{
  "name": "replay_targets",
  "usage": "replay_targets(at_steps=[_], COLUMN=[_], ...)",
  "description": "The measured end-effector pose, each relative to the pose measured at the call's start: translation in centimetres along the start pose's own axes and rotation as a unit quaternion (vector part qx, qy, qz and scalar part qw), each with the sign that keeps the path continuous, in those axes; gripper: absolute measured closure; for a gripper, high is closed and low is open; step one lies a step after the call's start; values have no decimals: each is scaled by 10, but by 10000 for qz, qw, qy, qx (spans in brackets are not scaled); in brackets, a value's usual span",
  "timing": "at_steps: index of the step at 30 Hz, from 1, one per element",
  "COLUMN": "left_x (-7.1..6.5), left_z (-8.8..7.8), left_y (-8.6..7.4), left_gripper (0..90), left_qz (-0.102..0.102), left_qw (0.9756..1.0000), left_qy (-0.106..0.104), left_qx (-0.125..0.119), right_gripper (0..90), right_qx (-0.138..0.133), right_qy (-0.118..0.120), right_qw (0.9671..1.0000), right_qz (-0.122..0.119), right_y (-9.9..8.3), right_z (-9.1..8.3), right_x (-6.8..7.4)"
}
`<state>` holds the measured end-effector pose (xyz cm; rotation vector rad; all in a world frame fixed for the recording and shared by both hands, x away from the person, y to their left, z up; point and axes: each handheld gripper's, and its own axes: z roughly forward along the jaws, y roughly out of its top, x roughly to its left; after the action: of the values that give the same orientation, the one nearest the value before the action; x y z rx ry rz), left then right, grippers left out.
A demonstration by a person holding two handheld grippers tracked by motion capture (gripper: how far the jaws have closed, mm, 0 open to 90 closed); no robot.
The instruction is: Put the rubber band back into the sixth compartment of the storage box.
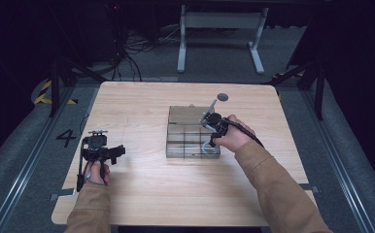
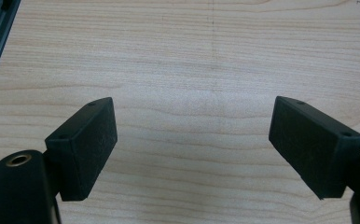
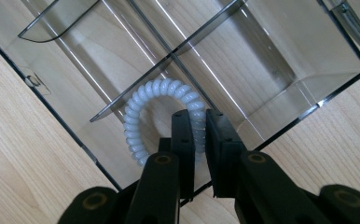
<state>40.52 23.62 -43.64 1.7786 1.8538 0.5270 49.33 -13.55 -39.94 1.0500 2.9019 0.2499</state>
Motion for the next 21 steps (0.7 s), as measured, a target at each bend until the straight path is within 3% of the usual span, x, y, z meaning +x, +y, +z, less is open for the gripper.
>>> replay_targets(at_steps=[10,21], left_x=[1,1], left_z=[0,0], left_y=[0,1], left_gripper=[159,159], left_qz=[-7,-20], left_qw=[10000,10000], left_qy=[-1,10], left_qx=[3,9], right_gripper=[824,763], right_qx=[91,-27], right_qy=[-42,-87], right_qw=[9999,9999], right_qz=[-9,-128], right_y=[1,0], right_z=[3,-1], right_x=[3,5])
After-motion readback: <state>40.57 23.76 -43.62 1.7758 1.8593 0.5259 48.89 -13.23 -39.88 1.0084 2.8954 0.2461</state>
